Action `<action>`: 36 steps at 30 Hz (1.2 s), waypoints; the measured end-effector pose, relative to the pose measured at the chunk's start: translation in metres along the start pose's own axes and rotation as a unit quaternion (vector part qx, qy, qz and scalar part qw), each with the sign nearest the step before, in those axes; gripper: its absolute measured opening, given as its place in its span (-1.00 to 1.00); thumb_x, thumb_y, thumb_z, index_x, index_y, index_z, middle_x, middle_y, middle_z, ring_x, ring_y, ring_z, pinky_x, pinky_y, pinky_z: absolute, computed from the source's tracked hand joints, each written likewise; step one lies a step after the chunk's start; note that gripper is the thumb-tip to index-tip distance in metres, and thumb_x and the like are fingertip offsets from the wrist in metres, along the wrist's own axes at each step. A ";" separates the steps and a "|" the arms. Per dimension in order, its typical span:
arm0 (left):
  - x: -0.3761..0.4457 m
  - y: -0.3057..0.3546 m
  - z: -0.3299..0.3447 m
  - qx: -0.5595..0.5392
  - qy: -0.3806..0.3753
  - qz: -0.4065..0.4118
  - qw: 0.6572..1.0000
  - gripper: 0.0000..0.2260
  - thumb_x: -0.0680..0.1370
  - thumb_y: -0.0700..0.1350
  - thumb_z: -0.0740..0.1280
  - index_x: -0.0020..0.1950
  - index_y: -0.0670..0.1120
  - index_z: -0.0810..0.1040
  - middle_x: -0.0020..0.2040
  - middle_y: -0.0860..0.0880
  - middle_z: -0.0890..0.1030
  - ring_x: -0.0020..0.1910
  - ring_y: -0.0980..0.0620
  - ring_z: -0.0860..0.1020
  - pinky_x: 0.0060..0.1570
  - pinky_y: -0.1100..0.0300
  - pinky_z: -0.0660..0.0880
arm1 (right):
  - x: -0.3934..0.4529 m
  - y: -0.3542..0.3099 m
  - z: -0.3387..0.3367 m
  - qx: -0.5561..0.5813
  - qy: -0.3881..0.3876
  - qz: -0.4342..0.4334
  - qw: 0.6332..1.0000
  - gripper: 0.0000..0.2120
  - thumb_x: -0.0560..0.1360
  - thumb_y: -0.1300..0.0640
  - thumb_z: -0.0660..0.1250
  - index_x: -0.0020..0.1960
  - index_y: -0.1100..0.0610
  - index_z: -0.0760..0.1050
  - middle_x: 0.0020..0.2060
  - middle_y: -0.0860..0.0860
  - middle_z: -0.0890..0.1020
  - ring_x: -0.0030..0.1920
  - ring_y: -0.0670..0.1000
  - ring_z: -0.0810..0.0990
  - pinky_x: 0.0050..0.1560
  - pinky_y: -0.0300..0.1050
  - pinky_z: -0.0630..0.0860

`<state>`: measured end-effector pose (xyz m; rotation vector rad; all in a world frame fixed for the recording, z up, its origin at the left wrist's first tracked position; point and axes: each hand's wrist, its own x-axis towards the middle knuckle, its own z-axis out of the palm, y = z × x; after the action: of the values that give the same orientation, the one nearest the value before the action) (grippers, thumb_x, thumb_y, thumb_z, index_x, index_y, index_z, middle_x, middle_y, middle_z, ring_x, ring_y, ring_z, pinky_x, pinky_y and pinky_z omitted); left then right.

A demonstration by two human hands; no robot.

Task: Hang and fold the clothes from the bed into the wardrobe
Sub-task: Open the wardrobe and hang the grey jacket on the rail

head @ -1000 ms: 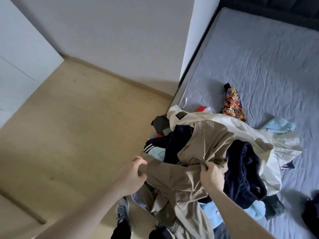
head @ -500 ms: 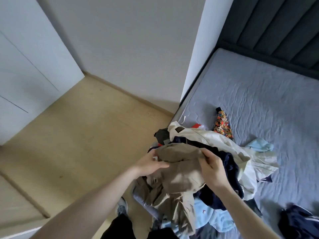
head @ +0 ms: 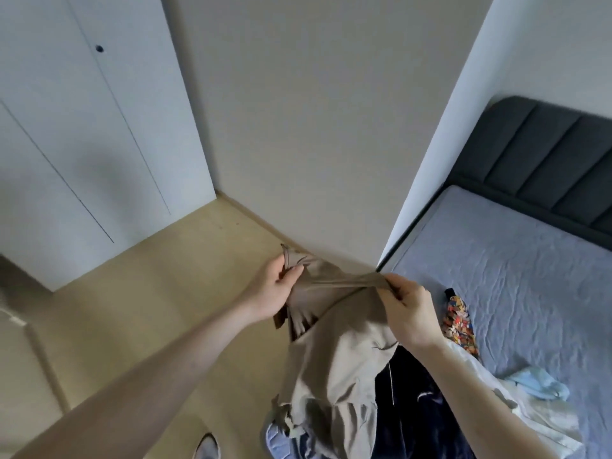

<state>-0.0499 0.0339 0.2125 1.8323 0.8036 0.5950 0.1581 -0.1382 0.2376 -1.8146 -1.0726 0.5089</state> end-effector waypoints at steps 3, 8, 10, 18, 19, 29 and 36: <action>0.013 0.031 -0.052 0.074 0.040 0.059 0.995 -0.75 0.69 -0.03 0.26 -0.13 -0.13 0.46 -0.34 0.06 0.47 -0.34 0.15 0.40 -0.24 0.14 0.42 | 0.021 -0.004 0.019 -0.072 -0.018 0.002 0.997 -0.77 0.61 0.16 0.33 -0.15 -0.09 0.63 -0.38 -0.07 0.62 -0.36 -0.10 0.50 -0.33 -0.21 0.40; 0.031 0.045 -0.140 0.191 -0.108 -0.007 0.975 -0.56 0.42 0.29 0.51 -0.11 -0.04 0.49 -0.24 0.15 0.51 -0.28 0.11 0.52 -0.25 0.23 0.41 | 0.057 -0.071 0.063 -0.008 -0.018 -0.029 0.999 -0.71 0.63 0.21 0.23 -0.21 0.00 0.57 -0.40 -0.15 0.56 -0.33 -0.16 0.46 -0.30 -0.35 0.36; 0.032 0.020 -0.173 0.305 -0.187 -0.088 0.930 -0.42 0.23 0.41 0.56 -0.08 -0.01 0.53 -0.14 0.08 0.62 -0.17 0.01 0.62 -0.18 0.09 0.55 | 0.078 -0.109 0.092 -0.003 -0.030 -0.070 0.997 -0.72 0.64 0.23 0.21 -0.16 0.03 0.58 -0.36 -0.15 0.59 -0.29 -0.10 0.51 -0.28 -0.30 0.39; 0.038 -0.097 -0.318 0.169 -0.085 -0.160 0.969 -0.85 0.49 0.01 0.45 -0.08 -0.04 0.57 -0.13 -0.03 0.60 -0.10 -0.05 0.61 -0.08 0.12 0.54 | 0.140 -0.187 0.217 0.033 -0.044 -0.108 0.993 -0.71 0.65 0.24 0.20 -0.09 0.01 0.64 -0.25 -0.03 0.68 -0.14 0.05 0.63 -0.11 0.04 0.56; 0.040 -0.108 -0.335 0.178 -0.067 -0.158 0.969 -0.90 0.53 -0.08 0.42 -0.10 -0.05 0.53 -0.19 -0.03 0.58 -0.16 -0.07 0.60 -0.14 0.06 0.55 | 0.147 -0.196 0.230 0.030 -0.044 -0.113 0.992 -0.70 0.65 0.24 0.20 -0.09 -0.01 0.64 -0.24 -0.06 0.69 -0.14 0.02 0.64 -0.12 -0.02 0.56; 0.058 -0.146 -0.487 0.194 0.144 -0.044 0.969 -0.61 0.62 0.01 0.38 -0.31 -0.05 0.29 -0.41 0.08 0.29 -0.39 0.09 0.25 -0.29 0.12 0.24 | 0.228 -0.244 0.339 0.016 -0.014 -0.106 0.994 -0.72 0.63 0.26 0.21 -0.14 0.00 0.58 -0.31 -0.13 0.64 -0.25 -0.15 0.56 -0.28 -0.31 0.44; 0.123 -0.095 -0.579 0.338 0.151 0.076 0.926 -0.54 0.63 0.08 0.35 -0.32 -0.09 0.25 -0.42 -0.03 0.29 -0.39 0.02 0.24 -0.36 0.19 0.17 | 0.321 -0.274 0.442 -0.053 -0.216 -0.104 0.969 -0.32 0.49 0.01 0.50 0.50 -0.09 0.25 0.38 -0.19 0.43 0.31 -0.08 0.47 0.22 -0.14 0.47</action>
<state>-0.4035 0.4992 0.3450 2.4864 1.1828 0.7762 -0.1121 0.4068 0.2987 -1.6943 -1.5953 0.7522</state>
